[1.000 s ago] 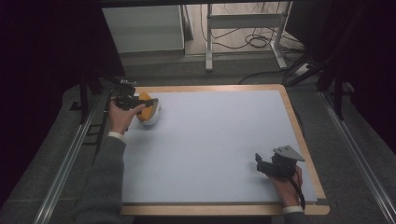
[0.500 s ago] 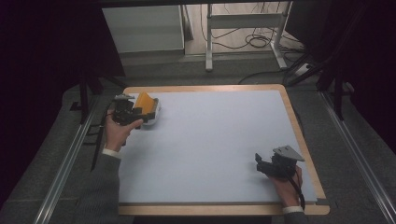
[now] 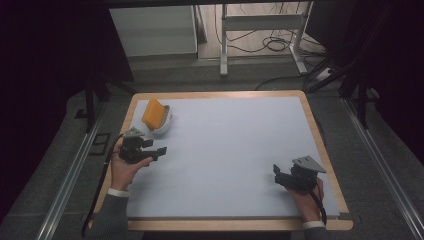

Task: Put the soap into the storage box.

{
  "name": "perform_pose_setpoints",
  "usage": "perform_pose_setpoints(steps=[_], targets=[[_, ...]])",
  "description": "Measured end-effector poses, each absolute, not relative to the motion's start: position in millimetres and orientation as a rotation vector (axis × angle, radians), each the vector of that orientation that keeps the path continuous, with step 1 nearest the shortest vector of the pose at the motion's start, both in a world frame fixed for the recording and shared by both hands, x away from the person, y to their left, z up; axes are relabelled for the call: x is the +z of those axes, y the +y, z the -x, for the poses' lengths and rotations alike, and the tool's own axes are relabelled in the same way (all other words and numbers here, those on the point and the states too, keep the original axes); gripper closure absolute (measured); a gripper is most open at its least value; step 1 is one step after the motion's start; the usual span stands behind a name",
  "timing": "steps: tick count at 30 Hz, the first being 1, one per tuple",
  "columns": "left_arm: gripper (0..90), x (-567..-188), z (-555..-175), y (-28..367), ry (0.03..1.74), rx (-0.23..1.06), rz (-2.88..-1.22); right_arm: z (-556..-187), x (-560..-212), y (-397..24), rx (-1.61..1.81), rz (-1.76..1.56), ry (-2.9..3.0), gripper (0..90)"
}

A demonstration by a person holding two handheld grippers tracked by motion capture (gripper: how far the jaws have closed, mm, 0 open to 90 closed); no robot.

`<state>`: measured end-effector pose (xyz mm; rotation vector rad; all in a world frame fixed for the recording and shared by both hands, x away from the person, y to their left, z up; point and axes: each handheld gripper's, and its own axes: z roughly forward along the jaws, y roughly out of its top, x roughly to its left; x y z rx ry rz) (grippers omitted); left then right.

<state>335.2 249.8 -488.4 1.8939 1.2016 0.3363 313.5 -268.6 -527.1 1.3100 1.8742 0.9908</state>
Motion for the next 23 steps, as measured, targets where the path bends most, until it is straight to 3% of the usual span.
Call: perform_pose_setpoints(steps=[23], targets=[[28.1, -505.5, -316.8, 251.0, 1.209, 0.296, -1.912, -313.4, -527.1, -268.3, 0.989, -1.307, 1.874, 7.4]])
